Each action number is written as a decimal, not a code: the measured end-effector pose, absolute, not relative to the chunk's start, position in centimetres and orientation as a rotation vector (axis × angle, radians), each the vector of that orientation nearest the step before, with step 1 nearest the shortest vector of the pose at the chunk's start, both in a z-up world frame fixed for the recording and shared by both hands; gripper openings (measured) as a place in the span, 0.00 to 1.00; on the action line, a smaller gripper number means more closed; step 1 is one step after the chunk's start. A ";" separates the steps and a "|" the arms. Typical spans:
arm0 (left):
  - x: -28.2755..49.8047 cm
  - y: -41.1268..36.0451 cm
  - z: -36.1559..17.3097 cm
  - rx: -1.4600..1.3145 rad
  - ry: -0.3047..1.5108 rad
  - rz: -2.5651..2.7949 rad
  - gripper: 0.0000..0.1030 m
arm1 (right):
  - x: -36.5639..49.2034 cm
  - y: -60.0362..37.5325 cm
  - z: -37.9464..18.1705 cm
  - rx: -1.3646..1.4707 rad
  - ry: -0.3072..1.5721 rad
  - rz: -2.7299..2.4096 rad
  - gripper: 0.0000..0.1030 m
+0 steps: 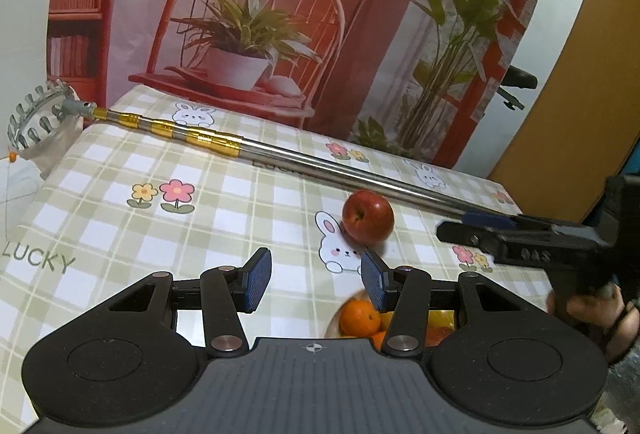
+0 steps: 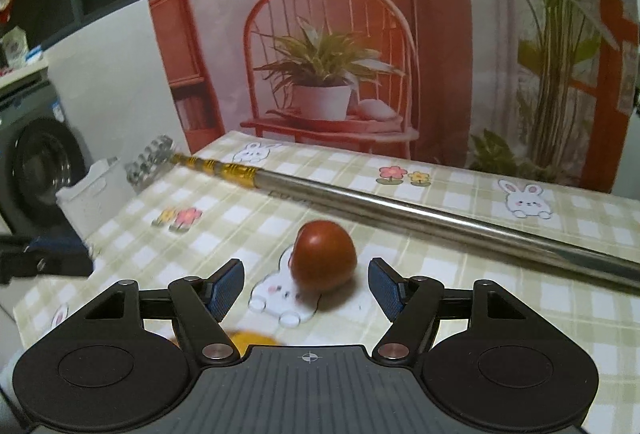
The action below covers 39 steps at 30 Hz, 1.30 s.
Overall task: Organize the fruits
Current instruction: 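Move the right tool to the red apple and close on it, then carry the red apple onto the plate and open the right tool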
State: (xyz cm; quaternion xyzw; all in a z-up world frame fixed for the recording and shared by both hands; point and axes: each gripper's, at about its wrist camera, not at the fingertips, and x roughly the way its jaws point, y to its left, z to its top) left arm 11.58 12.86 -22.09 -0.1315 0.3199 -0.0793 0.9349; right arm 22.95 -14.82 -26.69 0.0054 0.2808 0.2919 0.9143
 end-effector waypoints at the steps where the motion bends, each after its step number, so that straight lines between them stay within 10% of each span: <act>1: 11.8 12.9 -22.1 -0.270 0.655 -0.161 0.50 | 23.7 -14.5 -26.9 0.017 0.583 0.604 0.63; 39: 13.3 12.6 -23.0 -0.280 0.697 -0.178 0.50 | 27.9 -11.1 -29.0 -0.081 0.623 0.626 0.54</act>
